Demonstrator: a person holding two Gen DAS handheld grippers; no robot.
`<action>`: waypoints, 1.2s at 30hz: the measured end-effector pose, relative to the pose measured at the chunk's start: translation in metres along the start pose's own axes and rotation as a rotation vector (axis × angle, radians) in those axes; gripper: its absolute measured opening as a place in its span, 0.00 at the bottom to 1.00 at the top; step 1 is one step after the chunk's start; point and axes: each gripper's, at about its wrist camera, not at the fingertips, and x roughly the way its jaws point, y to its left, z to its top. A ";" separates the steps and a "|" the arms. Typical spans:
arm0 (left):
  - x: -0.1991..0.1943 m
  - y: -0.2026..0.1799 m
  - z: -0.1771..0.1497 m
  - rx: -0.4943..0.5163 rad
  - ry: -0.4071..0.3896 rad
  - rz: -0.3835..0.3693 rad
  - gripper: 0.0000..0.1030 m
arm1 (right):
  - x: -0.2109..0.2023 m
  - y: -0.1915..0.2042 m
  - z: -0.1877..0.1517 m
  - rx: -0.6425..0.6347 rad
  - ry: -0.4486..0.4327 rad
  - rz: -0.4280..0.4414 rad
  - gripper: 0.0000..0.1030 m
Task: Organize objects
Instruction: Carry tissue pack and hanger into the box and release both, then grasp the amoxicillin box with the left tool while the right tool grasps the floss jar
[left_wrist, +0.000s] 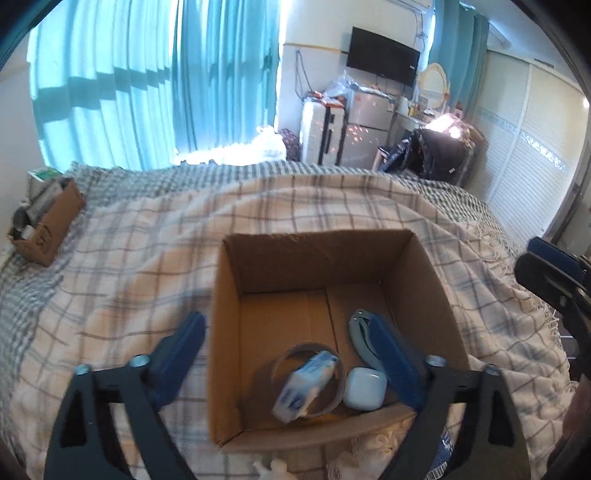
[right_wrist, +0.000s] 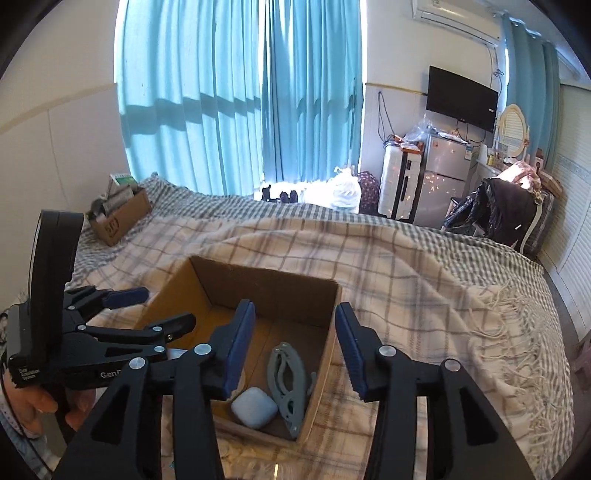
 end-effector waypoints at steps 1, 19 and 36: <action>-0.007 0.001 0.000 -0.004 -0.015 0.010 0.99 | -0.011 0.000 0.000 -0.006 -0.005 -0.003 0.59; -0.049 0.010 -0.142 -0.033 -0.001 0.101 1.00 | -0.022 -0.001 -0.127 0.009 0.183 0.017 0.92; -0.005 -0.029 -0.194 0.068 0.190 -0.158 1.00 | -0.006 -0.007 -0.159 0.075 0.290 -0.012 0.92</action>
